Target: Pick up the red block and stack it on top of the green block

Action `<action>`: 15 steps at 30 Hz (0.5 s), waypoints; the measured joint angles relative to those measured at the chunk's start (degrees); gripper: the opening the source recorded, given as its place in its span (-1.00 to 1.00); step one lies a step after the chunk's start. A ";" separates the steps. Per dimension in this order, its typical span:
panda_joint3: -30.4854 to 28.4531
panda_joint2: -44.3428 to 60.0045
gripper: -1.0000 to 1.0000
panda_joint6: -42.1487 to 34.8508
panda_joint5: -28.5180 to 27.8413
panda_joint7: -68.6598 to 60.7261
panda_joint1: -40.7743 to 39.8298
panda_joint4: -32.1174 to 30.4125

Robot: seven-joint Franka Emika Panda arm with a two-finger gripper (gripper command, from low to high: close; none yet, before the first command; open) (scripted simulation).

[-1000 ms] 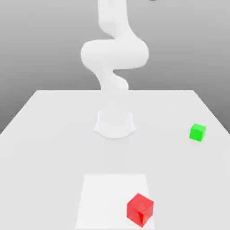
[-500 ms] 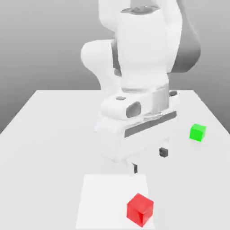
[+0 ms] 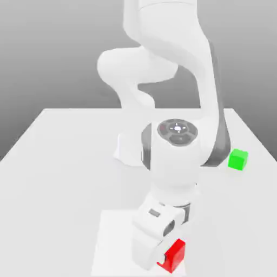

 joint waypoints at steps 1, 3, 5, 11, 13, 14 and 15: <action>-0.18 -0.68 -1.00 -0.55 -0.23 0.15 0.14 -0.10; -0.87 -3.81 -1.00 -3.13 -1.28 0.91 0.63 -0.59; -1.52 -7.70 -1.00 -6.38 -2.51 1.81 1.03 -1.22; 5.63 -13.97 -1.00 -9.50 1.28 -7.03 4.61 -4.46; 8.66 -15.53 -1.00 -9.78 3.19 -11.15 6.72 -5.67; 10.08 -16.33 -1.00 -9.92 4.11 -13.19 8.16 -6.27; 11.36 -17.13 -1.00 -10.06 5.01 -15.22 9.88 -6.87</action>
